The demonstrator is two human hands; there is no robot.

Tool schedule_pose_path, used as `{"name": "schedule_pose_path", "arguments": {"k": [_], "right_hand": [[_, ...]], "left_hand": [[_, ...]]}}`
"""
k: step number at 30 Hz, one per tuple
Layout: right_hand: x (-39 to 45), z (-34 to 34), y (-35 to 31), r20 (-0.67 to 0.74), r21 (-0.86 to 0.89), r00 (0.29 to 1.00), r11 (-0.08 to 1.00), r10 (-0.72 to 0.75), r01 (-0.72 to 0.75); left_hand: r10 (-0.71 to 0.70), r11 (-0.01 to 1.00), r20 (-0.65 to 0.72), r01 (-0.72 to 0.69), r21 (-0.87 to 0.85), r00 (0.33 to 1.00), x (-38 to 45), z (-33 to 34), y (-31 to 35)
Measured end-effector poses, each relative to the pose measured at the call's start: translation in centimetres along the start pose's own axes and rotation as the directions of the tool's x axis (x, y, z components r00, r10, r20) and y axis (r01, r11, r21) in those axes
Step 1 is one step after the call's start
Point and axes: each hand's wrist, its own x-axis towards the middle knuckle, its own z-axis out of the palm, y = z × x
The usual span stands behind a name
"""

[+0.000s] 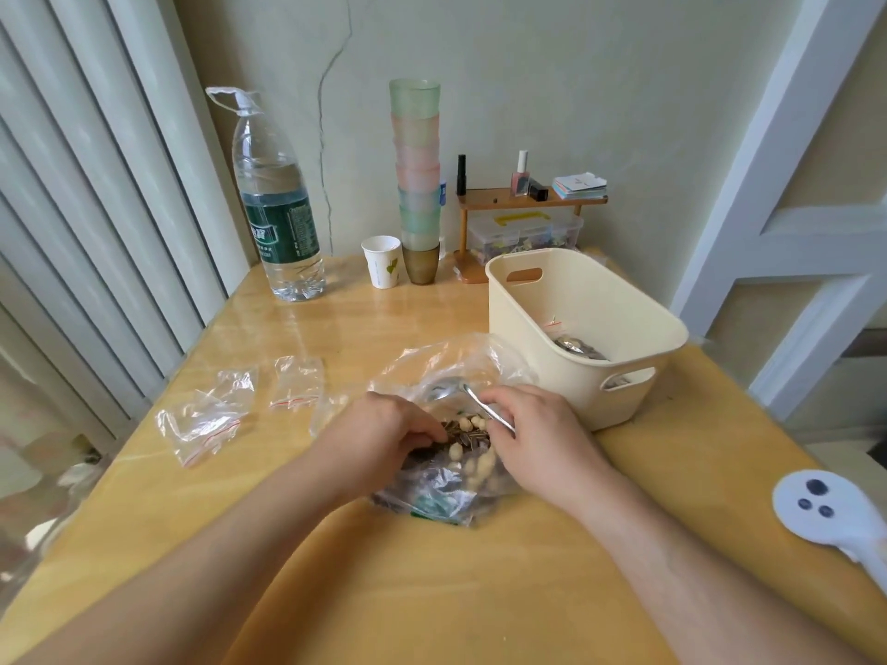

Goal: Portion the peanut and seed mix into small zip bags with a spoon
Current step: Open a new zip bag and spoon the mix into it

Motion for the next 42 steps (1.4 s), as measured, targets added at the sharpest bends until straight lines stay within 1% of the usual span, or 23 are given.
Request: {"name": "schedule_pose_path", "arguments": {"k": [3,6,8,9,11,13,15,17,20,22,24,25,26,27,28,30,31,32,33,35,37,38,42], "right_hand": [[0.2,1.0,-0.4,0.031,0.000,0.999,1.000,-0.020,0.020],[0.8,1.1,-0.7,0.037,-0.020,0.999,1.000,0.016,-0.015],[1.2,0.8,-1.2,0.005,-0.021,1.000,1.000,0.004,-0.004],[1.4,0.6,-1.7,-0.018,-0.017,1.000,1.000,-0.024,0.023],[1.9,0.5,-3.1,-0.044,0.001,0.994,0.995,-0.100,0.100],[2.5,0.9,-4.3,-0.041,0.016,0.985,0.986,-0.167,0.168],[2.8,1.8,-4.9,-0.017,0.024,0.981,0.981,-0.193,0.193],[2.8,2.8,-4.9,-0.012,0.023,0.981,0.981,-0.195,0.195],[2.2,3.9,-4.2,-0.033,0.052,0.982,0.981,-0.183,0.185],[2.0,4.3,-3.8,-0.039,0.072,0.982,0.980,-0.185,0.187],[2.0,4.2,-3.6,-0.068,0.097,0.982,0.978,-0.177,0.183],[2.0,4.1,-3.6,-0.100,0.113,0.979,0.976,-0.176,0.187],[2.0,3.9,-3.6,-0.139,0.129,0.974,0.972,-0.176,0.194],[2.1,3.7,-3.7,-0.183,0.150,0.967,0.967,-0.179,0.208],[2.1,3.6,-3.8,-0.230,0.183,0.957,0.958,-0.179,0.223],[1.8,3.4,-4.1,-0.288,0.352,0.950,0.908,-0.124,0.226],[1.7,3.3,-4.3,-0.272,0.483,0.960,0.853,-0.071,0.200],[1.5,3.2,-4.5,-0.228,0.600,0.973,0.783,-0.028,0.163],[1.4,3.2,-4.5,-0.177,0.680,0.984,0.723,-0.002,0.124],[1.4,3.6,-4.2,-0.103,0.736,0.994,0.674,0.022,0.061],[1.6,3.6,-3.9,-0.071,0.719,0.997,0.693,0.010,0.045],[1.8,3.7,-3.8,-0.079,0.692,0.997,0.720,-0.005,0.058],[1.5,3.8,-4.1,-0.178,0.479,0.981,0.865,-0.075,0.153]], "left_hand": [[-0.131,0.988,-0.086,0.123,-0.091,0.988,-1.4,0.0,-0.7],[-0.214,0.966,-0.192,0.179,-0.188,0.958,-2.7,0.0,-0.8],[-0.293,0.941,-0.308,0.216,-0.261,0.905,-3.3,-0.8,-1.2],[-0.334,0.933,-0.359,0.252,-0.258,0.872,-3.5,-1.4,-1.8],[-0.401,0.916,-0.391,0.365,-0.165,0.828,-3.5,-2.8,-3.7],[-0.462,0.867,-0.329,0.497,0.024,0.823,-3.7,-3.8,-6.5],[-0.530,0.793,-0.227,0.572,0.211,0.817,-4.1,-4.4,-8.8],[-0.545,0.760,-0.182,0.574,0.306,0.818,-4.3,-4.1,-10.1],[-0.476,0.725,-0.224,0.524,0.447,0.850,-4.0,-2.6,-10.6],[-0.466,0.704,-0.262,0.533,0.469,0.845,-3.7,-2.2,-10.6],[-0.462,0.729,-0.355,0.576,0.369,0.813,-3.5,-3.0,-10.3],[-0.453,0.766,-0.418,0.584,0.268,0.787,-3.3,-4.0,-9.5],[-0.434,0.820,-0.487,0.556,0.136,0.758,-2.8,-5.0,-8.3],[-0.420,0.870,-0.534,0.492,-0.008,0.734,-2.3,-5.8,-6.4],[-0.409,0.904,-0.547,0.406,-0.134,0.730,-1.8,-6.5,-3.9],[-0.381,0.919,-0.487,0.264,-0.291,0.786,-0.7,-6.2,1.2],[-0.376,0.908,-0.449,0.226,-0.354,0.810,-0.3,-5.2,3.0],[-0.397,0.882,-0.420,0.211,-0.422,0.817,0.0,-4.2,4.2],[-0.441,0.840,-0.396,0.216,-0.498,0.805,0.2,-3.2,4.8],[-0.543,0.725,-0.335,0.229,-0.649,0.770,0.5,-2.0,4.4],[-0.589,0.619,-0.264,0.216,-0.755,0.764,0.2,-1.3,3.7],[-0.592,0.590,-0.247,0.203,-0.782,0.767,-0.1,-1.1,3.6],[-0.561,0.547,-0.212,0.166,-0.820,0.800,-1.1,-0.3,4.0]]}}
